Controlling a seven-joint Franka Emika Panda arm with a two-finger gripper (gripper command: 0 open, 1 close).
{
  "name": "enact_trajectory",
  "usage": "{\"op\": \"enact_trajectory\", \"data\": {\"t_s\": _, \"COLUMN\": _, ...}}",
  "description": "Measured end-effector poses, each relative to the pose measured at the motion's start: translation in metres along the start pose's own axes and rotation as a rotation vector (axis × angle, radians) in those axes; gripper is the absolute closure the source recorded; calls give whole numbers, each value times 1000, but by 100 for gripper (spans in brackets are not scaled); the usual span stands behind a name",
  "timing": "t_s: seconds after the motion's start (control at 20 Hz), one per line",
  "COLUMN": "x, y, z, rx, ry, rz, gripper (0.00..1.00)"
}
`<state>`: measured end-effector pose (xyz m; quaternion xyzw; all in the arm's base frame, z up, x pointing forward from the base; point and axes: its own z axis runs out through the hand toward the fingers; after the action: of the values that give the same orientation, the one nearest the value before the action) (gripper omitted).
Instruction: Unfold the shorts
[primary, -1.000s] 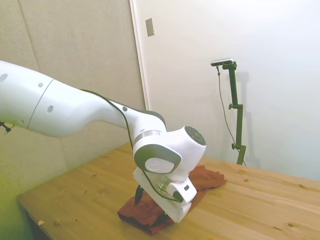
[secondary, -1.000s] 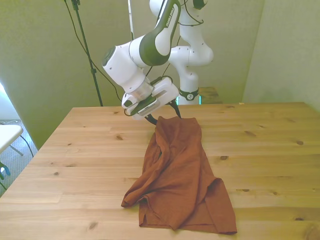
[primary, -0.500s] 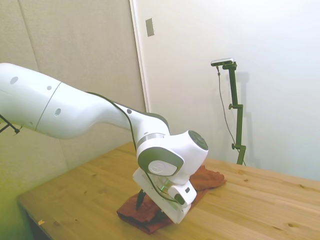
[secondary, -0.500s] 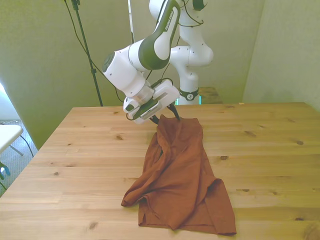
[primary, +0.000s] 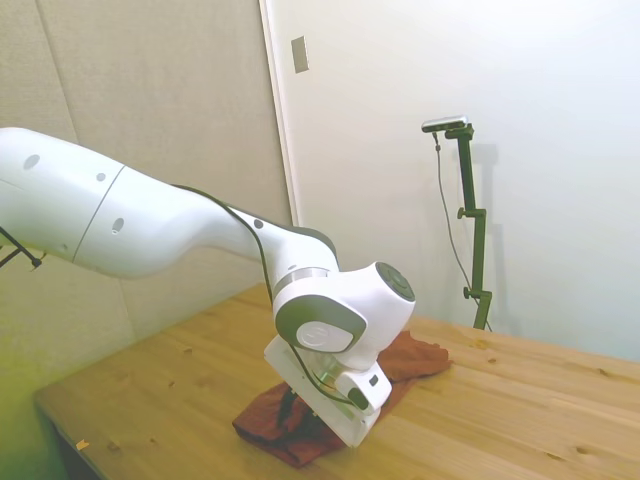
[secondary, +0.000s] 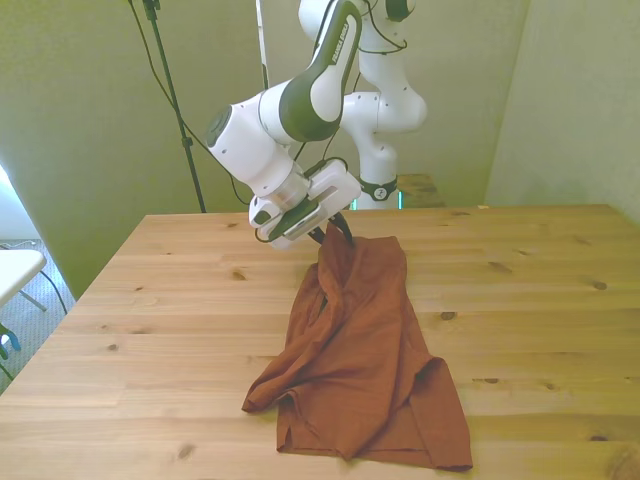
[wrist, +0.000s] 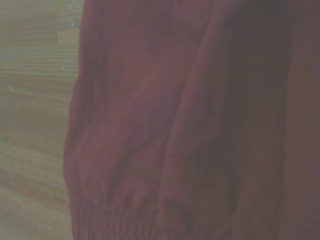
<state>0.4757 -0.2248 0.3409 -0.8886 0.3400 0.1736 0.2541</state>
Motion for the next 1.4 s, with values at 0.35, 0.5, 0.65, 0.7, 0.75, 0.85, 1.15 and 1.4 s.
{"op": "enact_trajectory", "data": {"t_s": 0.35, "x": -3, "y": 3, "z": 1, "rx": 3, "ry": -3, "rz": -2, "gripper": 100}}
{"op": "enact_trajectory", "data": {"t_s": 0.5, "x": -9, "y": 1, "z": -4, "rx": 9, "ry": 6, "rz": -10, "gripper": 100}}
{"op": "enact_trajectory", "data": {"t_s": 0.65, "x": -27, "y": -9, "z": -14, "rx": 19, "ry": 17, "rz": -42, "gripper": 100}}
{"op": "enact_trajectory", "data": {"t_s": 0.7, "x": -36, "y": -17, "z": -18, "rx": 21, "ry": 21, "rz": -62, "gripper": 100}}
{"op": "enact_trajectory", "data": {"t_s": 0.75, "x": -46, "y": -27, "z": -23, "rx": 21, "ry": 30, "rz": -85, "gripper": 100}}
{"op": "enact_trajectory", "data": {"t_s": 0.85, "x": -64, "y": -51, "z": -29, "rx": 15, "ry": 46, "rz": -125, "gripper": 100}}
{"op": "enact_trajectory", "data": {"t_s": 1.15, "x": -102, "y": -127, "z": 1, "rx": -51, "ry": 22, "rz": -246, "gripper": 0}}
{"op": "enact_trajectory", "data": {"t_s": 1.4, "x": -112, "y": -161, "z": 35, "rx": -97, "ry": -4, "rz": -294, "gripper": 0}}
